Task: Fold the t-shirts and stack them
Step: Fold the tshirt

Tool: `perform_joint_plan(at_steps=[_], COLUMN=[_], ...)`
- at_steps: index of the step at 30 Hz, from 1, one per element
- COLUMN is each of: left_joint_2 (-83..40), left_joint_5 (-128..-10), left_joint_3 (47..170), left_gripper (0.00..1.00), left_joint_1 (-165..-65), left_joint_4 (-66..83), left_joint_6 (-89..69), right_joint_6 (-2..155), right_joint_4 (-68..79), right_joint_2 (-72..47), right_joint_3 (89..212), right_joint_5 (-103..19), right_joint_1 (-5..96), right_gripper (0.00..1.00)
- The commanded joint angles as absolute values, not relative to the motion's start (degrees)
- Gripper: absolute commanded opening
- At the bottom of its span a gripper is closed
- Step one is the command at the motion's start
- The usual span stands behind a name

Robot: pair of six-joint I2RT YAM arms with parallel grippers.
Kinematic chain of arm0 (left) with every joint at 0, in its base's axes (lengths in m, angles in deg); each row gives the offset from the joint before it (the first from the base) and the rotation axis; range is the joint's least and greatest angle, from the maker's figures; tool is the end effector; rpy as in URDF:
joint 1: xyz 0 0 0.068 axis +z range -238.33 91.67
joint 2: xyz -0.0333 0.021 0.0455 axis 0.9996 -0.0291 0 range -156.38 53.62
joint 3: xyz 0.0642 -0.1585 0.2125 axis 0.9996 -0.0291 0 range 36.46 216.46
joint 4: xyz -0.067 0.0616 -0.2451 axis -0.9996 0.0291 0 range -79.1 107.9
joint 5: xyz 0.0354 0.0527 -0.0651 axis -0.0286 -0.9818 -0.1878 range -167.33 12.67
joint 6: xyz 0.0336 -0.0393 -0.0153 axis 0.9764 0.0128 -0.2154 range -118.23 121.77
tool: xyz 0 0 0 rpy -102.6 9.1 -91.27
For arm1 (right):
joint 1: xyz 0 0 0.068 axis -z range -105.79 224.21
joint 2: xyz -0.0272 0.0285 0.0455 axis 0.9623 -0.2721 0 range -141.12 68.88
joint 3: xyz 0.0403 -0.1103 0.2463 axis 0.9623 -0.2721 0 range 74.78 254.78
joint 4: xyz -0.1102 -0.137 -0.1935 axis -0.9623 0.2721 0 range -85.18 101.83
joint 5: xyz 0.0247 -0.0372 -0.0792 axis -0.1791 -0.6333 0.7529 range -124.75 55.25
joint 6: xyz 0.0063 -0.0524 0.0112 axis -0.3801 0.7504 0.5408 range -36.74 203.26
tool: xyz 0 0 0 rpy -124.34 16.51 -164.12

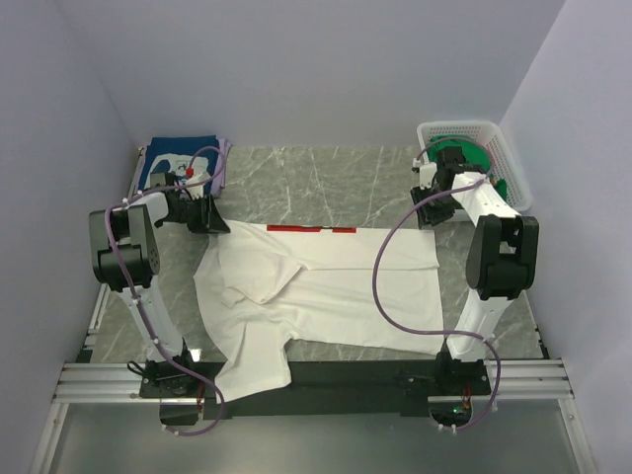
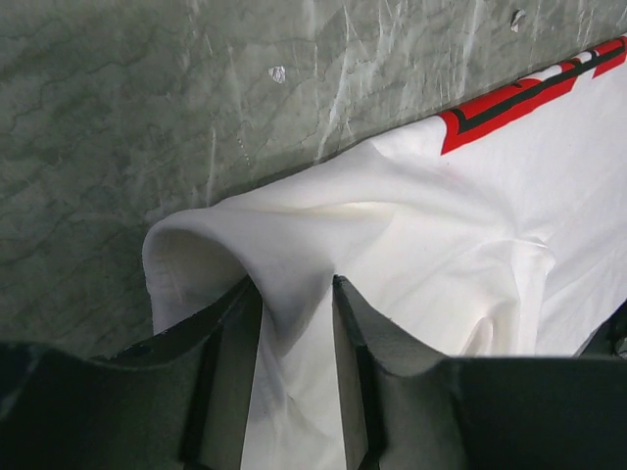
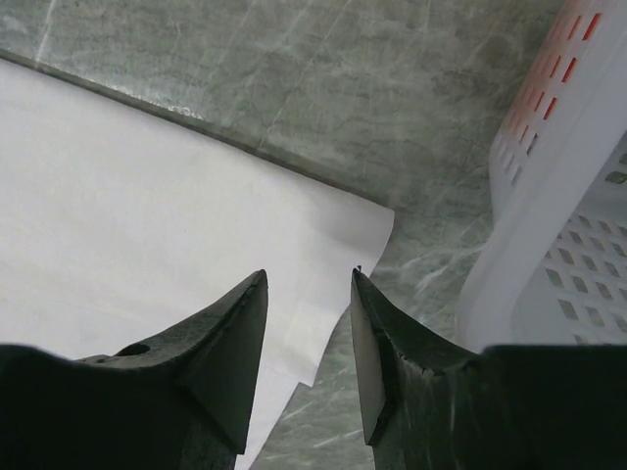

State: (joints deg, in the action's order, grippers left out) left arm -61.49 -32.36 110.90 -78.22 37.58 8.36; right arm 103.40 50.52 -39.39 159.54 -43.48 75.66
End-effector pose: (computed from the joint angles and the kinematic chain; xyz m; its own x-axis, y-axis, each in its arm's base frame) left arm 0.3935 0.0447 0.1467 -0.8860 -0.0756 -0.4576 0.2471 0.7580 -0.6037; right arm 0.3902 -0.0044 0.2194 -0.8675 -0.3184 -0.3821 -0.3489 0.9371 0.0112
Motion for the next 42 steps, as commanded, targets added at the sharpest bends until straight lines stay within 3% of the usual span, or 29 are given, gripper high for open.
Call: perform_joint_plan(at_steps=[1, 9, 22, 23, 25, 26, 28, 38, 42], left_joint_2=[-58.3, -55.6, -59.6, -60.1, -61.2, -61.3, -59.6, -60.6, -63.0], left_joint_5=[-30.1, -32.4, -32.9, -32.9, -32.4, -32.2, -31.0, -29.8, -31.4], left_joint_3=[110.2, 110.5, 112.0, 112.2, 113.2, 113.4, 112.8, 114.9, 116.2], left_gripper=[0.41, 0.38, 0.36, 0.34, 0.22, 0.1, 0.01, 0.01, 0.01], left_joint_1=[-77.9, -77.7, -77.8, -77.8, -77.7, -77.5, -76.1, -72.2, -71.3], left_joint_4=[35.4, 35.7, 35.6, 35.7, 36.2, 35.9, 34.2, 31.6, 31.5], left_joint_6=[7.5, 7.0, 6.0, 5.8, 6.0, 6.0, 4.9, 4.0, 5.0], right_joint_6=[103.0, 103.2, 103.8, 104.0, 103.9, 104.0, 104.1, 103.1, 101.5], right_joint_4=[51.6, 52.8, 52.9, 53.1, 52.9, 52.5, 51.7, 47.6, 47.7], right_joint_2=[-38.9, -39.9, -39.8, -39.8, -39.9, -40.0, -40.4, -42.3, -41.7], right_joint_3=[161.5, 161.4, 161.1, 161.1, 160.7, 160.4, 159.3, 158.6, 158.5], right_joint_5=[-44.8, -47.9, -47.9, -48.0, -47.8, -47.7, -47.0, -43.1, -44.7], right_joint_1=[76.6, 76.5, 76.4, 76.5, 76.5, 76.4, 76.4, 76.5, 76.5], right_gripper=[0.47, 0.33, 0.31, 0.31, 0.31, 0.31, 0.3, 0.24, 0.3])
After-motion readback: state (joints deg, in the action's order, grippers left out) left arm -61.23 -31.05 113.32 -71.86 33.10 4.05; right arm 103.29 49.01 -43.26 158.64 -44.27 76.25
